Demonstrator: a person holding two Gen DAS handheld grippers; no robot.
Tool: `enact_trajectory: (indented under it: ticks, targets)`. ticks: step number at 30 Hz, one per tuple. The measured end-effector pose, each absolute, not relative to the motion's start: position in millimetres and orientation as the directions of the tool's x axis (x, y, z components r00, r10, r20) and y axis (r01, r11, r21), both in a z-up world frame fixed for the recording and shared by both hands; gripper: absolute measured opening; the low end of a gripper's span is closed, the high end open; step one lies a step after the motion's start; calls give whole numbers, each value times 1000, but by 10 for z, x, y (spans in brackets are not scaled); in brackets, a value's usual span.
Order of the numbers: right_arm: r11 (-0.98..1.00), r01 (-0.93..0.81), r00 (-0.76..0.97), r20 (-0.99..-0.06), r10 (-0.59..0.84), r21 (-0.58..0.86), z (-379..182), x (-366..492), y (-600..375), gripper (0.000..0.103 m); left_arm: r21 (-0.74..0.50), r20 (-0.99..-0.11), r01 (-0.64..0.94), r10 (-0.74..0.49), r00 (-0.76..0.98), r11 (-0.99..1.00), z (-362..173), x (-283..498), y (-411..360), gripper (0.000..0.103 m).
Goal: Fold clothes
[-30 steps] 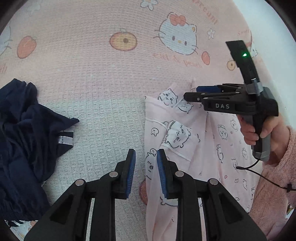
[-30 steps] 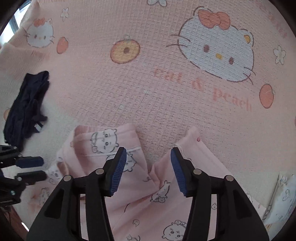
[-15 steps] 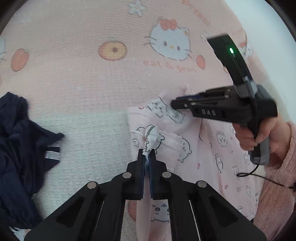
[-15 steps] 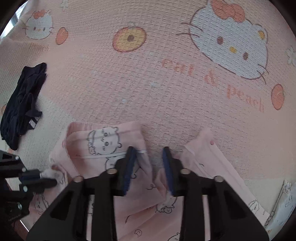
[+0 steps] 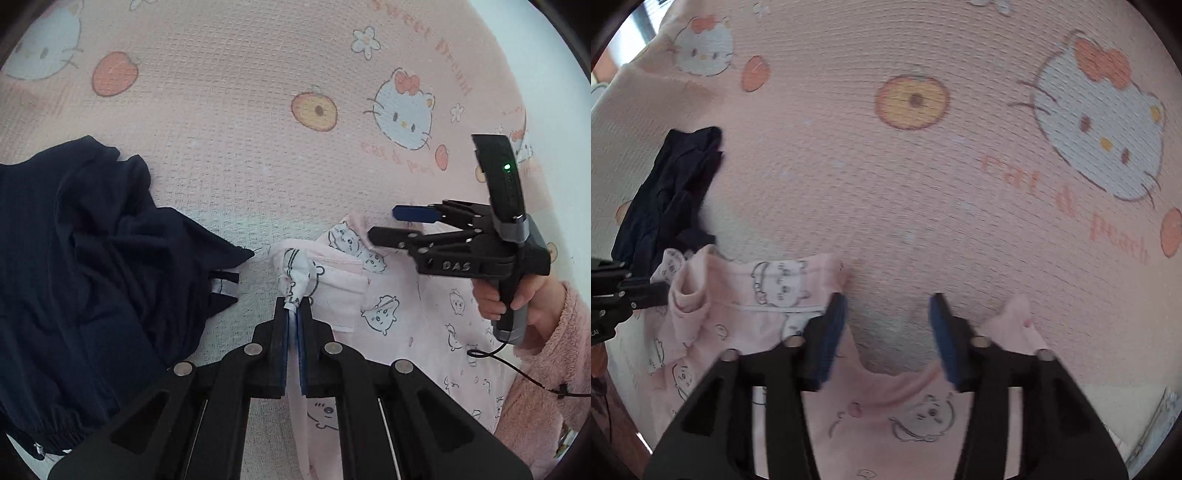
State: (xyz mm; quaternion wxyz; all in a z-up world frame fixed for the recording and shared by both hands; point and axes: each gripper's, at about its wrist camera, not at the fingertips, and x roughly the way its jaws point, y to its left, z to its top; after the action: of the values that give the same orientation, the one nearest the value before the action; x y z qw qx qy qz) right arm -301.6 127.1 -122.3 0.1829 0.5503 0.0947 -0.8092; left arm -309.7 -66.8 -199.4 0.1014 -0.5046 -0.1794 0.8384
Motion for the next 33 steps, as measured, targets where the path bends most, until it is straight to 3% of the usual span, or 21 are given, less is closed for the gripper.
enact_trajectory:
  ticks: [3, 4, 5, 6, 9, 13, 21, 25, 29, 30, 33]
  targets:
    - [-914, 401, -315, -928, -200, 61, -1324, -3091, 1166, 63, -413, -815, 33, 353, -459, -910, -2067, -3109, -670, 5]
    - [-913, 400, -310, -925, -221, 85, -1322, -3099, 1154, 45, -411, -816, 33, 352, -458, -911, -2074, -3115, -655, 5]
    - [-905, 416, -308, -923, -231, 88, -1315, -3080, 1116, 13, -412, -816, 30, 353, -458, -911, -2078, -3119, -639, 5]
    - [-896, 437, -311, -921, -234, 80, -1309, -3051, 1068, 7, -413, -813, 27, 355, -461, -911, -2070, -3114, -638, 5]
    - [-884, 467, -351, -912, -213, 27, -1291, -2968, 1047, 6, -409, -811, 28, 349, -469, -912, -2030, -3090, -675, 5]
    - [-931, 366, -431, -887, -165, -4, -1179, -2981, 1328, 5, -376, -813, 54, 302, -498, -925, -1925, -3027, -805, 5]
    - [-960, 281, -430, -894, -126, 0, -1176, -3332, 1605, 6, -324, -846, 258, 156, -510, -910, -1999, -3097, -1322, 5]
    - [-967, 256, -427, -897, -113, 0, -1310, -3411, 1558, 6, -229, -890, 267, 90, -447, -936, -2226, -3185, -1304, 13]
    - [-983, 185, -452, -887, -97, 13, -1274, -3482, 1698, 7, -257, -865, 296, 83, -495, -920, -1952, -3161, -1417, 20]
    - [-985, 167, -462, -881, -106, 31, -1210, -3477, 1772, 8, -234, -859, 293, 56, -508, -927, -1873, -3147, -1408, 26]
    - [-988, 124, -498, -856, -140, 89, -992, -3443, 2006, 18, -74, -845, 263, -80, -529, -962, -1710, -3136, -1206, 27]
